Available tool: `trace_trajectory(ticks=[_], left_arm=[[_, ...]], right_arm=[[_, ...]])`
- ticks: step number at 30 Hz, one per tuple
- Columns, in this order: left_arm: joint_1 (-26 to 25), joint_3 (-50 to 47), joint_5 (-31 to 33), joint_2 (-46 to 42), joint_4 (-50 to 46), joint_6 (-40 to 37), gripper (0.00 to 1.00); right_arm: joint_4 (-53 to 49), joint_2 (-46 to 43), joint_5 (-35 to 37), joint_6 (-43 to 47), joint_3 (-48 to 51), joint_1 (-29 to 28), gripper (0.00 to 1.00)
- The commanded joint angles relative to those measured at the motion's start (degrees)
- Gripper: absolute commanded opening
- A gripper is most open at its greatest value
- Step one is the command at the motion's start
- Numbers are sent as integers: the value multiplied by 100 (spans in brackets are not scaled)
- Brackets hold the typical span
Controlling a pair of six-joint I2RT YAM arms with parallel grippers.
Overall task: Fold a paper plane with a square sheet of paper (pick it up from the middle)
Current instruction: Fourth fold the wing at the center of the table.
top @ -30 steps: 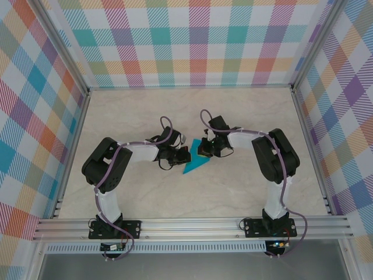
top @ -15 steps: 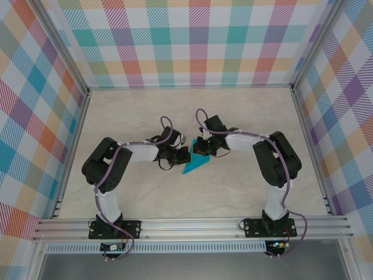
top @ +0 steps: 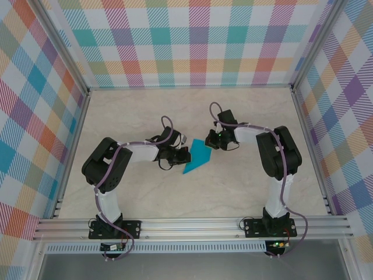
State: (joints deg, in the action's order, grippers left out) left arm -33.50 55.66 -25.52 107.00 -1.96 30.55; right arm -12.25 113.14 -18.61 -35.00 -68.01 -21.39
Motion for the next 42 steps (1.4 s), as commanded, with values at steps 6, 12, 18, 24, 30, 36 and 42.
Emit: trace_trajectory(ticks=[6,12,18,24,30,36,42], left_arm=[[-34,-328,249,361,-1070,-127,0],[-34,-318,274,365,-1085,-119,0],[-34,-318,295,366,-1105,-110,0],[-39,-336,293,356,-1089,-101,0],[-34,-353,259,344,-1061,-100,0],[-34,-334,240,339,-1052,-100,0],[-41,-293,214,330,-1078,-98,0]], right_arm=[[-395,-561,71,130,-370,-119,0],[-149,-384,-496,-93,-205,-511,0],[-117,41,-522,-91,-254,-546,0],[-20,265,-397,-271,-183,-252,0],[-299,381,292,-198,-277,190,0],[-291,79,542,-257,-308,278,0],[557,-500,-228,-396,338,109,0]])
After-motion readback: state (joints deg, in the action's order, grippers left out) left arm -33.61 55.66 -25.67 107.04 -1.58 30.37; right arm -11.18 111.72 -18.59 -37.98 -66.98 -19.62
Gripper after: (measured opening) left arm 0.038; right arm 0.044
